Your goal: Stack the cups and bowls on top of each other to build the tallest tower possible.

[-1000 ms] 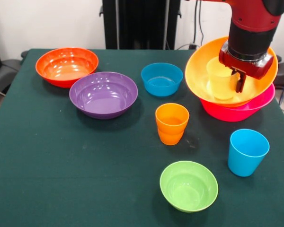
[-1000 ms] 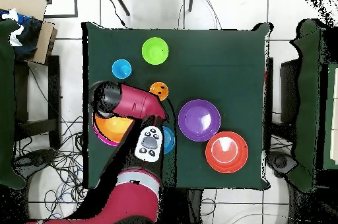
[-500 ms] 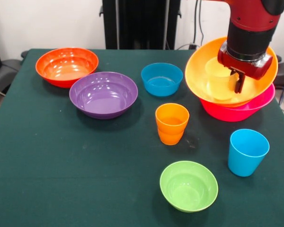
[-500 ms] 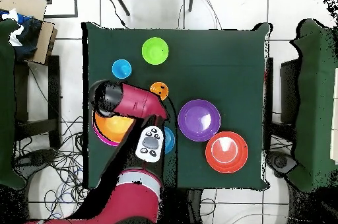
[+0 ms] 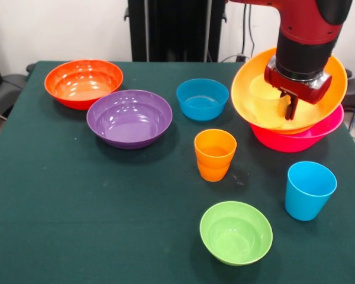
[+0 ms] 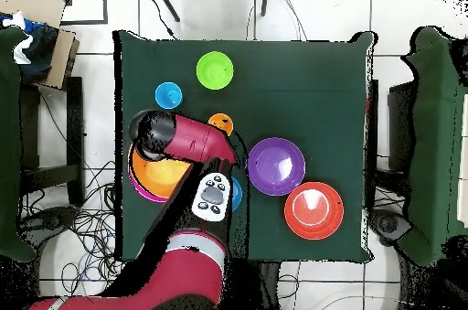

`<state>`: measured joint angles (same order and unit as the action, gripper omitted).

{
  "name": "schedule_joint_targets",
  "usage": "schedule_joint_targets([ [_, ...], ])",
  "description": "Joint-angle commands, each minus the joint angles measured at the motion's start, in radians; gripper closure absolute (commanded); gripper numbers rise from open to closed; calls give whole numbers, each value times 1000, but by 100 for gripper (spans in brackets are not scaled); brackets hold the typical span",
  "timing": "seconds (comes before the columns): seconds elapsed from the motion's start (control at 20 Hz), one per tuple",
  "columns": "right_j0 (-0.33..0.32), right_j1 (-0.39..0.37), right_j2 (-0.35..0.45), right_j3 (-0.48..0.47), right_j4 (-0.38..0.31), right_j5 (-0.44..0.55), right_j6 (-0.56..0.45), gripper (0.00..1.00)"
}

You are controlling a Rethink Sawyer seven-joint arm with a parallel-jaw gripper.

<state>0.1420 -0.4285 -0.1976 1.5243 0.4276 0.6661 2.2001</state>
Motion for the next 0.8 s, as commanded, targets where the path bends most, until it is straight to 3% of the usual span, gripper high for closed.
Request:
schedule_joint_targets([
  [0.05, -12, 36, 42, -61, -14, -50, 143, 100],
  [0.8, -18, 32, 48, -56, -10, -46, 136, 100],
])
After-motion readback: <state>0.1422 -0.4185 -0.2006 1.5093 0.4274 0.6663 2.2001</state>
